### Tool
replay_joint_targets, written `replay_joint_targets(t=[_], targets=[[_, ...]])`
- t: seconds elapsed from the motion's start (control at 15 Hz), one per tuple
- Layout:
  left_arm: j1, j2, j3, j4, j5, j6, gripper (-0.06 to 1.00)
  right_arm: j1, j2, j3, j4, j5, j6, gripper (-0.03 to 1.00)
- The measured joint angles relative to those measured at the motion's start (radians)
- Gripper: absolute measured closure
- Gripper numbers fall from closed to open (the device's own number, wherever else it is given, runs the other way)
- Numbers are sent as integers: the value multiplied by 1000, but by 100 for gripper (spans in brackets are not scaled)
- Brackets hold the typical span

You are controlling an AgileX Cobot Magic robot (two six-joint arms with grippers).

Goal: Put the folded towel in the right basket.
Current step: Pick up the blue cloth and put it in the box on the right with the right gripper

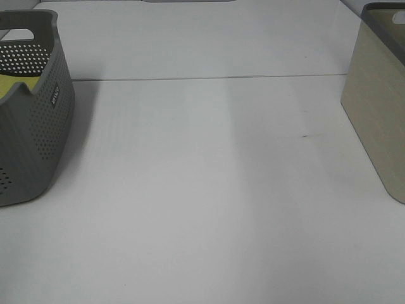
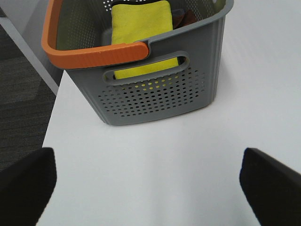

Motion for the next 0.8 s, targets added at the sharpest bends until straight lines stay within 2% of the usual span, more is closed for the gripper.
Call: replay_joint_targets(t=[0.27, 0.47, 0.6, 0.8], targets=[[0, 0, 0, 0, 0, 0, -4, -176, 9, 0, -29, 18, 1, 92], [0, 0, 0, 0, 0, 0, -4, -194, 108, 0, -118, 62, 5, 92], [0, 0, 0, 0, 0, 0, -4, -194, 232, 0, -135, 110, 7, 92], [0, 0, 0, 0, 0, 0, -4, -194, 348, 0, -135, 114, 14, 92]])
